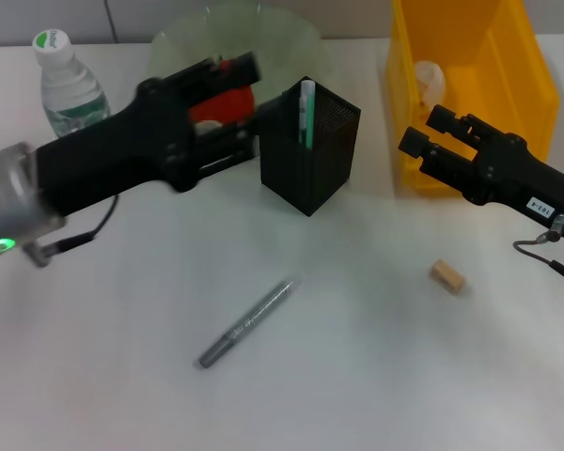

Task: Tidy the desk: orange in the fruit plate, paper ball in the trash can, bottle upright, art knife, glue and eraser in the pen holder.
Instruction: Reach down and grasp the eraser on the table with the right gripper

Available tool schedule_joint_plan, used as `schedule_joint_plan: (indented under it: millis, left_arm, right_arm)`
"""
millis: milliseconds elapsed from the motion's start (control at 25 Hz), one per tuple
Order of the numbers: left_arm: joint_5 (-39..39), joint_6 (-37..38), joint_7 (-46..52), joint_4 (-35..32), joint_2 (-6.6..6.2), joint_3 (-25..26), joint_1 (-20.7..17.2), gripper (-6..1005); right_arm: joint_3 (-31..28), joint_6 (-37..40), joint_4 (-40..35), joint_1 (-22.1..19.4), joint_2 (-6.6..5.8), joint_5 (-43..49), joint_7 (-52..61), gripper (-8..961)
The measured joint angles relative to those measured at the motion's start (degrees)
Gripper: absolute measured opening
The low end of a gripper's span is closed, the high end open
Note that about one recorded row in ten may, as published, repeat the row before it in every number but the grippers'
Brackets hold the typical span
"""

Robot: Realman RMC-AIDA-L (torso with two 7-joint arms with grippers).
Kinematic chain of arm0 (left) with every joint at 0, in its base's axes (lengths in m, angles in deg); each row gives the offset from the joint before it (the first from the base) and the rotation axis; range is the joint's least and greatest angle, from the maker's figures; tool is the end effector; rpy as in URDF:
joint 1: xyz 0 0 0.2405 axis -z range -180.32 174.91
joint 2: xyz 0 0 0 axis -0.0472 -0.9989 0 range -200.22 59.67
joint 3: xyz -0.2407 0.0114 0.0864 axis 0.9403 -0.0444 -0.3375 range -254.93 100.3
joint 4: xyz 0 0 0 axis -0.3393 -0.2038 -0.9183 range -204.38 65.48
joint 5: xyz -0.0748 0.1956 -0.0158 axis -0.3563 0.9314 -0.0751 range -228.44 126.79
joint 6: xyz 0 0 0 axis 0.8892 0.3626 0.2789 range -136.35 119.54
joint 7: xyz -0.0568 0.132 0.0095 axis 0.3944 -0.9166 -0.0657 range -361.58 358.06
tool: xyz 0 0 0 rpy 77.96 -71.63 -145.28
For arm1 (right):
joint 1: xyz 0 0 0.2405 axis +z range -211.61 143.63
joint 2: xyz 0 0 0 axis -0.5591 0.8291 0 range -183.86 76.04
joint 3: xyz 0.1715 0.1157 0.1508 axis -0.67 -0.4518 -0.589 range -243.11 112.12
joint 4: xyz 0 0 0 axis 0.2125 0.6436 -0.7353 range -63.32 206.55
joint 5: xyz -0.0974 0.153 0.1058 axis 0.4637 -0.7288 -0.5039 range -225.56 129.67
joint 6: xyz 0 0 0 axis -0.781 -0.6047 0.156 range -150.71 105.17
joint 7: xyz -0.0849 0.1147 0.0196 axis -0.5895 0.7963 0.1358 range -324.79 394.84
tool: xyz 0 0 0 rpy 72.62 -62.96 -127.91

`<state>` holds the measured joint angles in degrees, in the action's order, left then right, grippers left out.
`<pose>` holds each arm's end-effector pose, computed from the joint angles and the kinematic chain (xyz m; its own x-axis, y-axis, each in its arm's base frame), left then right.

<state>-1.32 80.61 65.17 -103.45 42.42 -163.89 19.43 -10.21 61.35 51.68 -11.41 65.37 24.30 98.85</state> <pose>-0.2134 0.3054 0.0039 0.5185 0.1437 0.8429 0.3482 -0.9358 -0.0546 0.2770 0.3042 -0.0201 0.4736 -0.2544 -0.8432 -0.6599 -0.7365 -0.1485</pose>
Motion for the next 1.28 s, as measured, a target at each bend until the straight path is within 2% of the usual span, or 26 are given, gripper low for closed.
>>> schedule_joint_plan:
  millis: [40,120,240,400,520,560,680,760,800,880,920,1040,1080,1120,1160,1200,1280]
  left_arm:
    - [0.0,0.0,0.0,0.0,0.00,0.0,0.0,555]
    - [7.3,6.2,-0.4,0.0,0.41,6.2,-2.8,618]
    - [10.8,9.4,-1.6,-0.3,0.89,8.5,-4.3,704]
    - [15.1,9.9,-1.7,-0.6,0.90,8.8,-4.8,801]
    - [17.2,9.9,-1.7,-0.7,1.06,8.9,-4.8,801]
    - [21.3,9.8,-1.7,-1.0,1.82,8.9,-4.4,801]
    - [22.5,9.5,-1.7,-1.4,2.16,9.0,-4.2,801]
    - [23.1,9.0,-1.7,-1.5,2.51,9.3,-4.2,801]
    - [23.1,9.0,-1.7,-1.5,2.51,9.3,-4.2,801]
    - [23.2,8.9,-1.8,-1.6,2.76,10.7,-4.1,801]
    - [23.2,8.9,-1.8,-1.6,2.76,10.7,-4.1,801]
    - [23.3,9.4,-2.2,-2.0,3.26,12.4,-4.1,802]
    - [23.3,9.4,-2.2,-2.0,3.26,12.4,-4.1,802]
    - [23.3,9.4,-2.2,-2.3,3.42,12.8,-4.1,802]
    - [23.3,9.4,-2.2,-2.3,3.42,12.8,-4.1,802]
    - [23.3,9.4,-2.2,-2.3,3.42,12.8,-4.1,802]
    - [23.3,9.4,-2.2,-2.3,3.42,12.8,-4.1,802]
  right_arm:
    - [0.0,0.0,-0.2,0.0,-0.02,0.0,0.0,731]
    - [0.0,0.0,-0.9,0.2,-0.16,0.0,0.5,731]
    - [0.2,0.1,-4.0,0.2,-0.46,0.5,3.5,730]
    - [0.4,0.1,-7.7,-0.3,-0.75,0.8,6.5,730]
    - [0.4,0.1,-10.2,-0.5,-0.80,0.9,7.3,730]
    - [0.5,0.1,-10.9,-0.5,-0.80,1.2,7.7,730]
    - [0.5,0.1,-13.3,-0.6,-0.81,2.7,9.6,730]
    - [0.3,0.1,-20.0,-0.8,-0.81,7.5,16.3,730]
    - [0.3,0.1,-20.0,-0.8,-0.81,7.5,16.3,730]
    - [0.1,0.3,-36.6,-1.1,-0.83,20.4,35.0,730]
    - [0.1,0.3,-36.6,-1.1,-0.83,20.4,35.0,730]
    - [0.2,3.6,-51.4,0.6,-0.94,36.0,52.1,730]
    - [0.2,3.6,-51.4,0.6,-0.94,36.0,52.1,730]
    - [0.3,7.8,-60.6,2.7,-0.97,46.1,62.2,730]
    - [0.3,7.8,-60.6,2.7,-0.97,46.1,62.2,731]
    - [0.4,9.8,-64.1,4.0,-0.95,50.1,65.8,731]
    - [0.7,14.9,-69.6,8.2,-0.57,58.9,72.6,731]
